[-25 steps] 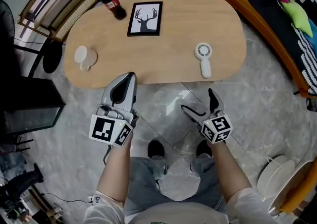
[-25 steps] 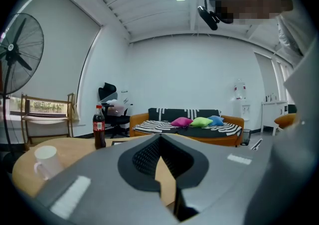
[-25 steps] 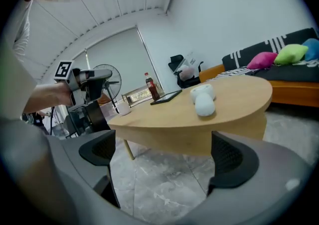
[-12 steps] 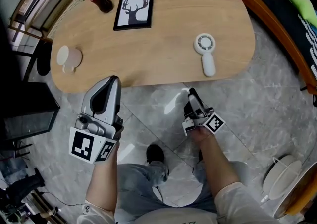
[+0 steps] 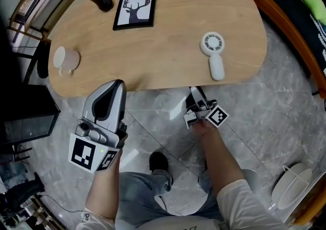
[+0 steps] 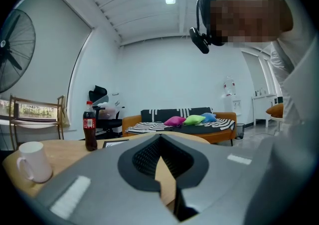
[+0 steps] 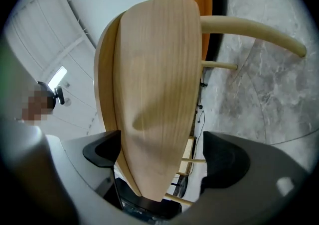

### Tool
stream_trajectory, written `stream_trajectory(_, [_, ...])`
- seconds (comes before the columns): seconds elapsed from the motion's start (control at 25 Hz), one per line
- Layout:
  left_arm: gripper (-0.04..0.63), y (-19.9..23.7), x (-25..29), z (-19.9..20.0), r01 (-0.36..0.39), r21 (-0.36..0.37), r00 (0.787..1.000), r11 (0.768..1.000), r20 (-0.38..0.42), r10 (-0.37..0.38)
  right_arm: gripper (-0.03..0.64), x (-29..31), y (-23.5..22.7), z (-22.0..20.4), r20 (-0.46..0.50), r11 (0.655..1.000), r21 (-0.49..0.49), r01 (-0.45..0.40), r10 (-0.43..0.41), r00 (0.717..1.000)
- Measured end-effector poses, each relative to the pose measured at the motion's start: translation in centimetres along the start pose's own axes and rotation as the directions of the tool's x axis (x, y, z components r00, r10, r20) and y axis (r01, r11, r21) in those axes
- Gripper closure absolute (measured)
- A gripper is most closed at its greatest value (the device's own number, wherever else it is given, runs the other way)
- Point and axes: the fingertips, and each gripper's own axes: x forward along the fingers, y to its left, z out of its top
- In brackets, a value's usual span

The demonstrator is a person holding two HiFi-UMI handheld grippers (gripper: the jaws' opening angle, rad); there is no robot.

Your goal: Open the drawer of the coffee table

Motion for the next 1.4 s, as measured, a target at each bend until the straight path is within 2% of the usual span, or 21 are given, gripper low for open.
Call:
stream_trajectory(0.16, [0.597, 0.3, -0.4, -0.2, -0.007, 0.014, 1.000, 1.000, -0.009, 0.007, 0.110, 1.1, -0.1, 0.2, 0.018, 0.999, 0.008, -0.043, 0.043, 0.999])
stream_trajectory(0.44, [0.597, 0.7, -1.1, -0.8, -0.022, 0.023, 1.000, 0.999, -0.020, 0.023, 0.190, 1.5, 0.7, 0.2, 0.051, 0.990, 0.037, -0.138, 0.136, 0.989])
stream_trajectory(0.8, [0.597, 0.1, -1.2, -1.1, -0.013, 0.021, 1.000, 1.000, -0.018, 0.014, 0.213, 0.3, 1.0, -0.6, 0.044, 0.990, 0.037, -0.138, 0.137, 0.990])
stream_trajectory(1.16, [0.597, -1.1, -1.0, -0.3, 0.008, 0.002, 1.000, 1.000, -0.026, -0.008, 0.212, -5.2, 2.8, -3.1, 0.027, 0.986, 0.086, -0.144, 0.142, 0.989])
stream_trajectory(1.4, [0.597, -2.2, -0.9, 0.0, 0.029, -0.014, 0.999, 0.999, -0.023, -0.029, 0.210, -8.9, 4.4, -5.4, 0.012, 0.986, 0.127, -0.108, 0.107, 0.994])
